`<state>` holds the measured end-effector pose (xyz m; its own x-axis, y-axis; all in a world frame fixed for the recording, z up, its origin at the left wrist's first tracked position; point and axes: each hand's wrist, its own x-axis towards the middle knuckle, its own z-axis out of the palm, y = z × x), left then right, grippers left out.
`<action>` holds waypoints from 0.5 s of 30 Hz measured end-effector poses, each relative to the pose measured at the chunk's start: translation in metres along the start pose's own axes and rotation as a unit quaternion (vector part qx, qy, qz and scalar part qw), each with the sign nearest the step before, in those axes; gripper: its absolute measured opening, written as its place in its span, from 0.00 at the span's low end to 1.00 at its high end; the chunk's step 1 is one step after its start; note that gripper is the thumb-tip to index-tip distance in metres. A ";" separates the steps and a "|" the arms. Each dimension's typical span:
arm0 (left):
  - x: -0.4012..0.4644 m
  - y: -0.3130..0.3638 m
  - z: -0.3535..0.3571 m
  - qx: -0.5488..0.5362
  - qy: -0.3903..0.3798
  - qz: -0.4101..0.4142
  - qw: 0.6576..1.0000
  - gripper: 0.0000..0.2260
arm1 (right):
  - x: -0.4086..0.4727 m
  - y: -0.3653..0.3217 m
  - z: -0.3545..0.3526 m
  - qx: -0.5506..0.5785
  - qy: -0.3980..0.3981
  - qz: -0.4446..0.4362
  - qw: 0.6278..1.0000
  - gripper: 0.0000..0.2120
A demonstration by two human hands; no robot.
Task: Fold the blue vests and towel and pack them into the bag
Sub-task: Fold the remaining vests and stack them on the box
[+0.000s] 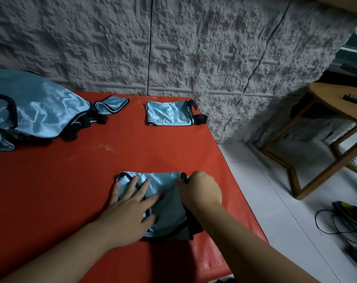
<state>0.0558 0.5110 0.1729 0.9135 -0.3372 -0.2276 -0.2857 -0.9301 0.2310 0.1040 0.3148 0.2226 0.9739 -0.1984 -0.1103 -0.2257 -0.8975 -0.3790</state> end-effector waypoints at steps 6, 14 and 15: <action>-0.003 -0.002 -0.005 -0.025 -0.003 0.006 1.000 0.29 | 0.015 -0.011 -0.002 0.012 -0.065 0.041 0.997 0.14; -0.003 -0.006 -0.007 -0.094 0.007 0.013 0.995 0.33 | -0.004 0.015 -0.015 0.318 -0.225 0.085 0.917 0.11; -0.003 -0.006 -0.007 -0.100 0.007 0.013 0.995 0.33 | -0.007 0.020 -0.015 0.324 -0.233 0.072 0.914 0.11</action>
<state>0.0563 0.5183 0.1786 0.9108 -0.3579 -0.2059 -0.2479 -0.8729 0.4203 0.0925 0.2927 0.2293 0.8513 0.0287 -0.5239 -0.4646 -0.4231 -0.7779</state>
